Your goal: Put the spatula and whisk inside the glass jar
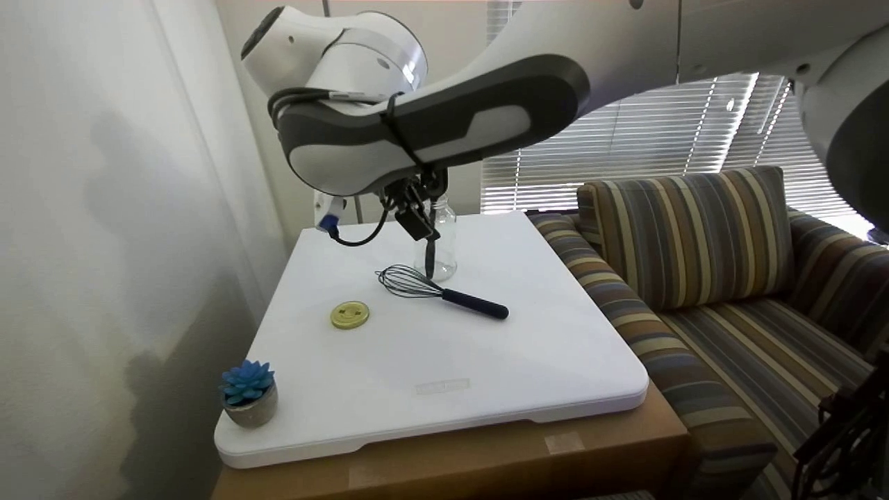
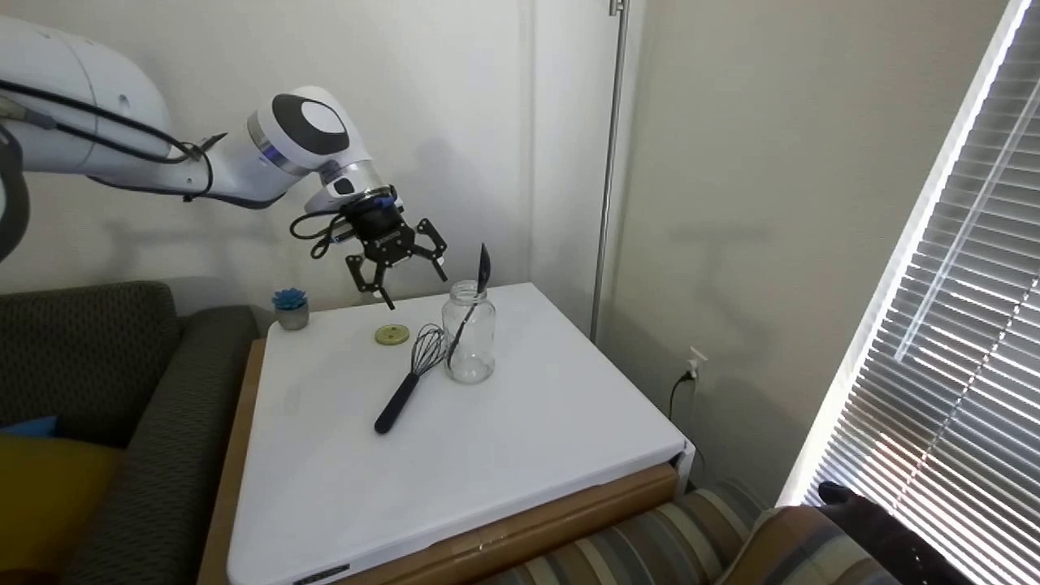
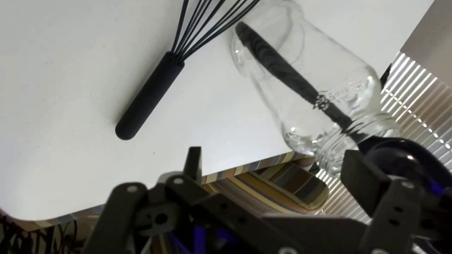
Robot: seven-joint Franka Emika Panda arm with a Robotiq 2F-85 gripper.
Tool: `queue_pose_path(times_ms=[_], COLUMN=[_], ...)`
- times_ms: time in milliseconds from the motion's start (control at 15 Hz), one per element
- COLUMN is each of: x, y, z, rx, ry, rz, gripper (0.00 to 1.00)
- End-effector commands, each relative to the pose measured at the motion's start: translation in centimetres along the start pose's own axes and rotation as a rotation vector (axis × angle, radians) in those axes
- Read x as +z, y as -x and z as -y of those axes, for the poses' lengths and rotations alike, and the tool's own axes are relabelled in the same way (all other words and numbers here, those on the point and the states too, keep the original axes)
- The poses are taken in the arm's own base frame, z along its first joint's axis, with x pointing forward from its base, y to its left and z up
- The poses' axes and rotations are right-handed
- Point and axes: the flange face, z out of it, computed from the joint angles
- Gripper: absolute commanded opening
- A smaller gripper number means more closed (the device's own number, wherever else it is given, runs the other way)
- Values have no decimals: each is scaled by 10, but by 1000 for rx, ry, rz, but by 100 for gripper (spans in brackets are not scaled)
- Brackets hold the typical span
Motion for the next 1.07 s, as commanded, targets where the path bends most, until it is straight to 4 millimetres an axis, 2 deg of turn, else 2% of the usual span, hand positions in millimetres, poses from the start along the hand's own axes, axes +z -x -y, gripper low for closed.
queue_pose_path(times_ms=[0, 333, 400, 600, 1000], x=[2, 19, 11, 13, 4], y=[2, 9, 9, 6, -1], z=[21, 31, 26, 27, 32], rx=[-2, -64, -34, -53, -170], ry=[9, 13, -8, 3, 131], rz=[166, 309, 253, 239, 367], gripper=[100, 100, 100, 100, 100])
